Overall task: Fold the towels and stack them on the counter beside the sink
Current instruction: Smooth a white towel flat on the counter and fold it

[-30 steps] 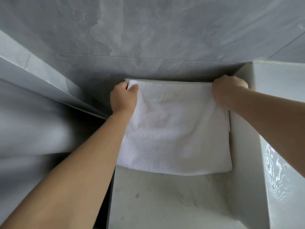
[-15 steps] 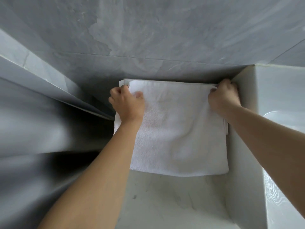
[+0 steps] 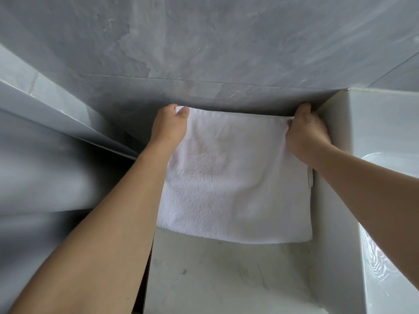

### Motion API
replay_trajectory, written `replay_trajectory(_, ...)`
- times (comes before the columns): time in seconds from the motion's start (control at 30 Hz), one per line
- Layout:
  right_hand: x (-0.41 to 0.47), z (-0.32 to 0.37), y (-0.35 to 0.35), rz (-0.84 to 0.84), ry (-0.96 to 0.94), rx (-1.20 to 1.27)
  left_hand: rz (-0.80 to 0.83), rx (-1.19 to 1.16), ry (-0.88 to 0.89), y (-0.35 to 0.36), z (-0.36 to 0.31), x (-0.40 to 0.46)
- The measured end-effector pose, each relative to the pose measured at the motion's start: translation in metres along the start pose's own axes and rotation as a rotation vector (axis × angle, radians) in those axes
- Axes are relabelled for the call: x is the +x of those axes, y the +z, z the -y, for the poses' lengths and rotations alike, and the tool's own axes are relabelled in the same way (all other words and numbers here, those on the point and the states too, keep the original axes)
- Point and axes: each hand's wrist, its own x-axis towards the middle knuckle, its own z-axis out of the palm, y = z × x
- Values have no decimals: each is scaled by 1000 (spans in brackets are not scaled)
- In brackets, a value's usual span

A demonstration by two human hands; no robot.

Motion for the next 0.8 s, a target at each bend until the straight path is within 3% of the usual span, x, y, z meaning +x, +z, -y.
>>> replay_trajectory(0.17,-1,-2,4,-42,-26,-39,-144,68,30,12,4,-3)
replay_trajectory(0.5,3,12,20,-150,224,319,-290,373,126,25,13,2)
replay_trajectory(0.67,-1,6,16,-154,233,365,-279,450,107,23,6,1)
replay_trajectory(0.8,0,9,9,-131,261,389,-176,418,-72,18,-5,11)
